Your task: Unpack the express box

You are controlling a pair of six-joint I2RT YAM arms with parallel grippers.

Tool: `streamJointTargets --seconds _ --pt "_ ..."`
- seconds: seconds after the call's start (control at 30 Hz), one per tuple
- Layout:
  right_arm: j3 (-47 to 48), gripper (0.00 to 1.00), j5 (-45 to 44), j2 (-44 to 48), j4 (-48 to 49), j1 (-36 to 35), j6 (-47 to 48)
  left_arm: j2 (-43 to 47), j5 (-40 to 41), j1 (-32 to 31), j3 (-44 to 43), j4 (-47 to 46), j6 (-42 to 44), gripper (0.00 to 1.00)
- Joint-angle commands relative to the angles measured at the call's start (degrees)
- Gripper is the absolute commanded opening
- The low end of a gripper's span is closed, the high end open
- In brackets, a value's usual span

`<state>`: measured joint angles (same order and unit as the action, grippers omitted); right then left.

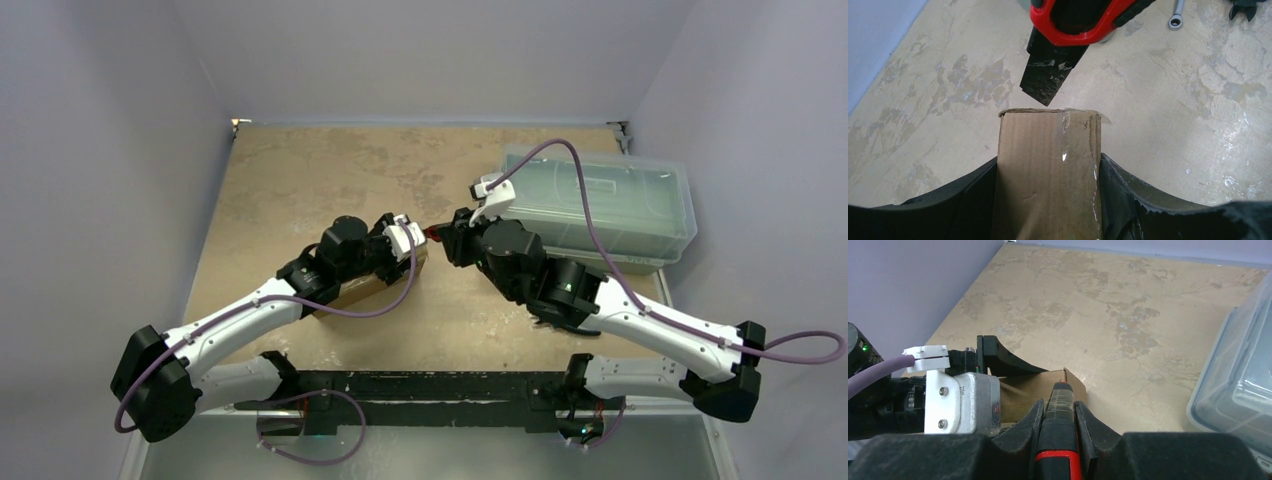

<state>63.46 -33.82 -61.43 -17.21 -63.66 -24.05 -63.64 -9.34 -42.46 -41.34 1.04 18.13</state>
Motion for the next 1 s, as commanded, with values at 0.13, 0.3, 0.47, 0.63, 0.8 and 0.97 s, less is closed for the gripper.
streamJointTargets --seconds 0.13,0.3,0.47,0.63,0.8,0.97 --pt "0.8 0.00 -3.0 -1.3 3.9 -0.2 -0.3 1.6 -0.5 -0.3 0.5 -2.8 0.2 0.46" --pt "0.7 0.00 -2.4 -2.1 4.3 -0.2 0.2 1.7 -0.4 -0.3 0.6 -2.7 0.2 0.46" --pt "0.6 0.00 -1.8 -2.7 4.3 -0.2 0.1 1.6 -0.3 -0.3 0.5 -2.7 0.2 0.45" --pt "0.0 0.00 -1.1 -3.4 4.0 -0.2 0.0 1.8 -0.2 -0.3 0.6 -2.8 0.1 0.44" --pt "-0.2 0.00 0.9 -3.7 3.2 -0.2 0.2 1.8 0.5 -0.3 0.6 -3.2 -0.4 0.43" --pt "-0.4 0.00 1.7 -4.5 -1.4 -1.7 -0.6 1.5 2.8 -0.3 0.9 -4.5 -2.0 0.41"
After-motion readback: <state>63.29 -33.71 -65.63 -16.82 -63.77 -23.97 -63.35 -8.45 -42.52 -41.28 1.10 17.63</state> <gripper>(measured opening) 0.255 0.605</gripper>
